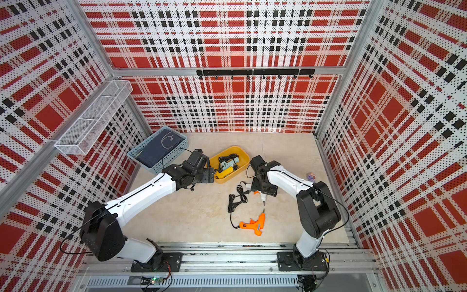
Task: Put the hot melt glue gun into the storage box
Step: Pick up the hot melt adhesive gun from the center of the board.
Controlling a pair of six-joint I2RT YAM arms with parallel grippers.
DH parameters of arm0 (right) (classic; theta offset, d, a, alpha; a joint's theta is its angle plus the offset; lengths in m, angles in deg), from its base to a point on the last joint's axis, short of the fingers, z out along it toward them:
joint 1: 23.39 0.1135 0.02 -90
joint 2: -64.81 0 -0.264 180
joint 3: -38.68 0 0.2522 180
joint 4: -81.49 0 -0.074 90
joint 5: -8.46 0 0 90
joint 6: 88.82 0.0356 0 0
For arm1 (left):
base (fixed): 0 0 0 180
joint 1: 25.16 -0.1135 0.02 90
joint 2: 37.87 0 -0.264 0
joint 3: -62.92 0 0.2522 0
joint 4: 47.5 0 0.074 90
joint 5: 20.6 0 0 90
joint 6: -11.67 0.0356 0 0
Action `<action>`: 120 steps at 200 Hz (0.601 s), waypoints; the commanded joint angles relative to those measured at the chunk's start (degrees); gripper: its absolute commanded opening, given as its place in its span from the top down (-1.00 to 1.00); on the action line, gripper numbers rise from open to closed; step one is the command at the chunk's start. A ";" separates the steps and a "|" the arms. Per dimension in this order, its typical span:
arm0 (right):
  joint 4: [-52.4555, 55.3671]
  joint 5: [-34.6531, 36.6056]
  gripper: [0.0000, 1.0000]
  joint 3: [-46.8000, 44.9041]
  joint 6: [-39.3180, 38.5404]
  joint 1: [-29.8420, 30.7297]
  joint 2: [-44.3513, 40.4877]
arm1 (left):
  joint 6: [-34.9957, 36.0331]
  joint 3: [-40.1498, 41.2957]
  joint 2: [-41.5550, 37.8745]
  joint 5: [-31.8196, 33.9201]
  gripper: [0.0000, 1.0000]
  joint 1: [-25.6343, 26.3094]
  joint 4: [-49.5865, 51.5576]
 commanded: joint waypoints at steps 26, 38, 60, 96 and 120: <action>0.22 2.21 -0.52 -1.16 -11.55 0.29 1.66 | -1.34 -0.60 -0.91 1.52 -0.87 0.27 -0.51; -0.06 2.88 -0.49 -0.16 -12.53 0.30 3.44 | -1.34 -0.54 -0.68 1.49 -0.87 0.26 -0.53; -0.69 2.74 -0.41 2.48 -15.75 0.35 7.29 | -1.43 -0.63 -0.56 1.60 -0.87 0.26 -0.50; -2.04 2.51 -0.25 3.55 -16.51 0.71 11.12 | -1.61 -0.21 -0.97 1.92 -0.87 0.26 -0.44; -3.51 1.90 -0.04 2.07 -15.78 0.69 11.76 | -1.85 0.49 -1.67 2.27 -0.87 0.17 -0.44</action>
